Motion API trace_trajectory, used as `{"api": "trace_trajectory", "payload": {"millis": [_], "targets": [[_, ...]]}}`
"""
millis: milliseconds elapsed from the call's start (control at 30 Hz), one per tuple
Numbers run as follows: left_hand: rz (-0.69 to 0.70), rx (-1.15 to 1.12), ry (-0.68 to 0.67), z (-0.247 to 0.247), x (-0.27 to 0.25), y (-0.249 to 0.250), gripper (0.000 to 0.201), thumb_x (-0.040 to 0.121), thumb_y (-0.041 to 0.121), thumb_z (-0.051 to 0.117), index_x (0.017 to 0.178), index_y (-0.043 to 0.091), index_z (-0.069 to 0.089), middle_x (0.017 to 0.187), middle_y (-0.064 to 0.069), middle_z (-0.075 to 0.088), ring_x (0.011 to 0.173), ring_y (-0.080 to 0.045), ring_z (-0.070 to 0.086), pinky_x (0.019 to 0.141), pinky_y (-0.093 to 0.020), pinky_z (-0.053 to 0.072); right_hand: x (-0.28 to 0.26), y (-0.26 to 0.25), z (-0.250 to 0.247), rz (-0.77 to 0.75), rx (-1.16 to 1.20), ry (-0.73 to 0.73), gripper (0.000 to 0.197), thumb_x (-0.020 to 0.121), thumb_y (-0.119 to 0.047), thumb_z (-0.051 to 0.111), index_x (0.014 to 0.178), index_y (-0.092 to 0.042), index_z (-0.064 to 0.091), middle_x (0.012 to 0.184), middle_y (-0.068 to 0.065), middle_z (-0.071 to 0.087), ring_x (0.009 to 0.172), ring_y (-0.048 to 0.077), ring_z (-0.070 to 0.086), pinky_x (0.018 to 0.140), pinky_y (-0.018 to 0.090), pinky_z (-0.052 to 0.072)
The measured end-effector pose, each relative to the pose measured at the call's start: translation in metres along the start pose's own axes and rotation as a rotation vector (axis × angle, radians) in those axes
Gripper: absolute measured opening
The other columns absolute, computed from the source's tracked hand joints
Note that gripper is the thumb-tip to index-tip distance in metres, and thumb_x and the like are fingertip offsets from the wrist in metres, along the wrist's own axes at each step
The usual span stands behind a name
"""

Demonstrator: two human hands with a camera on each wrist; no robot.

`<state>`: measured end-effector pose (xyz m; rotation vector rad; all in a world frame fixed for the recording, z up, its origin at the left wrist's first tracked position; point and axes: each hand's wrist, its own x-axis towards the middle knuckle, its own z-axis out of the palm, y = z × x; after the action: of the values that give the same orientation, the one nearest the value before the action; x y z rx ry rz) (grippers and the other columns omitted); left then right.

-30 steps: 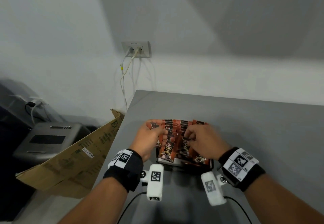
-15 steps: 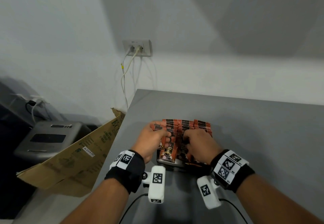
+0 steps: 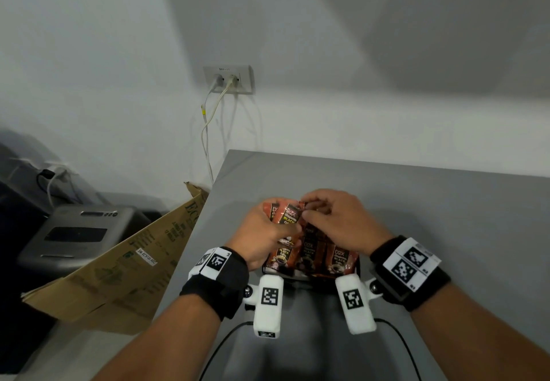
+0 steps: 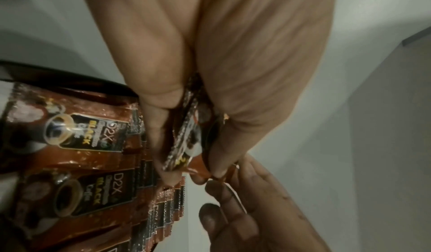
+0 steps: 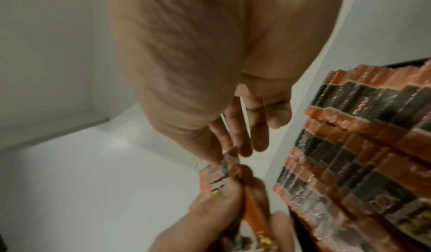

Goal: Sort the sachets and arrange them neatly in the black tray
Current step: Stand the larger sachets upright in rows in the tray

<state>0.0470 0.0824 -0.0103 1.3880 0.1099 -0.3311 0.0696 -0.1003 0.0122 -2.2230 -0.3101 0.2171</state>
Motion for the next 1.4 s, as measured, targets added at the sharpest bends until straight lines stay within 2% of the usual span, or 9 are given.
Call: {"api": "trace_trajectory", "payload": {"millis": [167, 400, 533, 767, 900, 1067, 1167, 1233, 1400], "targets": [[0.002, 0.060, 0.100, 0.001, -0.001, 0.006, 0.032, 0.084, -0.006, 0.071, 0.111, 0.007, 0.061, 0.091, -0.014, 0.071, 0.080, -0.023, 0.070, 0.075, -0.042, 0.058, 0.002, -0.007, -0.008, 0.018, -0.005, 0.059, 0.015, 0.088, -0.016, 0.072, 0.085, -0.030, 0.074, 0.078, -0.012, 0.073, 0.074, -0.002, 0.067, 0.073, 0.021, 0.054], [0.016, 0.023, 0.370, -0.025, -0.001, 0.004, 0.024, 0.085, -0.005, 0.058, 0.099, 0.014, 0.060, 0.080, -0.007, 0.061, 0.069, -0.013, 0.061, 0.065, -0.028, 0.050, -0.010, -0.009, 0.028, 0.089, -0.177, -0.202, 0.020, 0.098, -0.006, 0.056, 0.098, -0.021, 0.069, 0.079, -0.010, 0.072, 0.064, -0.001, 0.069, 0.055, 0.011, 0.051], [0.033, 0.059, 0.355, -0.023, -0.007, 0.004, 0.023, 0.083, -0.008, 0.059, 0.097, 0.009, 0.061, 0.088, -0.010, 0.065, 0.080, -0.015, 0.067, 0.063, -0.025, 0.049, -0.003, -0.002, 0.055, 0.034, -0.346, -0.221, 0.023, 0.091, -0.001, 0.055, 0.091, -0.020, 0.068, 0.092, -0.004, 0.071, 0.084, 0.014, 0.069, 0.073, 0.025, 0.055], [0.044, 0.097, 0.327, -0.026, -0.008, 0.003, 0.024, 0.082, -0.011, 0.056, 0.092, 0.010, 0.063, 0.080, -0.007, 0.067, 0.079, -0.015, 0.069, 0.062, -0.024, 0.048, 0.007, 0.004, 0.067, 0.000, -0.457, -0.203, 0.022, 0.089, 0.003, 0.050, 0.092, -0.014, 0.064, 0.096, 0.004, 0.066, 0.083, 0.021, 0.064, 0.076, 0.039, 0.058], [0.035, 0.106, 0.302, -0.027, -0.004, -0.003, 0.023, 0.081, -0.010, 0.058, 0.088, 0.011, 0.064, 0.073, 0.000, 0.069, 0.077, -0.016, 0.067, 0.060, -0.025, 0.051, 0.006, 0.005, 0.063, -0.008, -0.434, -0.210, 0.021, 0.091, 0.002, 0.053, 0.095, -0.014, 0.065, 0.101, 0.002, 0.066, 0.087, 0.018, 0.063, 0.078, 0.033, 0.057], [0.039, 0.167, 0.206, -0.022, -0.005, -0.006, 0.027, 0.070, -0.009, 0.063, 0.087, 0.012, 0.062, 0.070, 0.000, 0.064, 0.070, -0.018, 0.061, 0.068, -0.035, 0.050, 0.005, -0.002, 0.031, 0.029, -0.119, -0.023, 0.020, 0.091, -0.013, 0.063, 0.105, -0.026, 0.066, 0.097, -0.014, 0.065, 0.084, -0.001, 0.062, 0.069, 0.007, 0.043], [0.016, 0.169, 0.075, -0.009, -0.003, -0.004, 0.043, 0.067, -0.010, 0.070, 0.104, 0.009, 0.061, 0.082, -0.005, 0.069, 0.076, -0.021, 0.068, 0.074, -0.040, 0.058, 0.004, -0.011, 0.014, 0.034, 0.043, -0.049, 0.027, 0.089, -0.023, 0.069, 0.114, -0.032, 0.066, 0.101, -0.017, 0.070, 0.089, -0.005, 0.064, 0.079, 0.013, 0.047], [0.028, 0.197, 0.053, -0.001, -0.002, -0.003, 0.041, 0.072, -0.016, 0.069, 0.105, 0.008, 0.060, 0.084, -0.010, 0.069, 0.075, -0.025, 0.067, 0.073, -0.042, 0.057, 0.001, -0.012, 0.005, 0.006, -0.013, -0.016, 0.018, 0.087, -0.020, 0.072, 0.099, -0.034, 0.072, 0.091, -0.016, 0.072, 0.083, -0.005, 0.066, 0.079, 0.017, 0.050], [0.013, 0.292, 0.207, -0.008, 0.003, -0.009, 0.026, 0.081, -0.006, 0.067, 0.101, 0.009, 0.060, 0.084, -0.012, 0.065, 0.076, -0.026, 0.060, 0.075, -0.044, 0.054, -0.010, 0.007, -0.021, 0.094, -0.126, 0.020, 0.018, 0.089, -0.011, 0.069, 0.090, -0.029, 0.071, 0.084, -0.011, 0.072, 0.075, -0.004, 0.065, 0.067, 0.012, 0.047]]}}
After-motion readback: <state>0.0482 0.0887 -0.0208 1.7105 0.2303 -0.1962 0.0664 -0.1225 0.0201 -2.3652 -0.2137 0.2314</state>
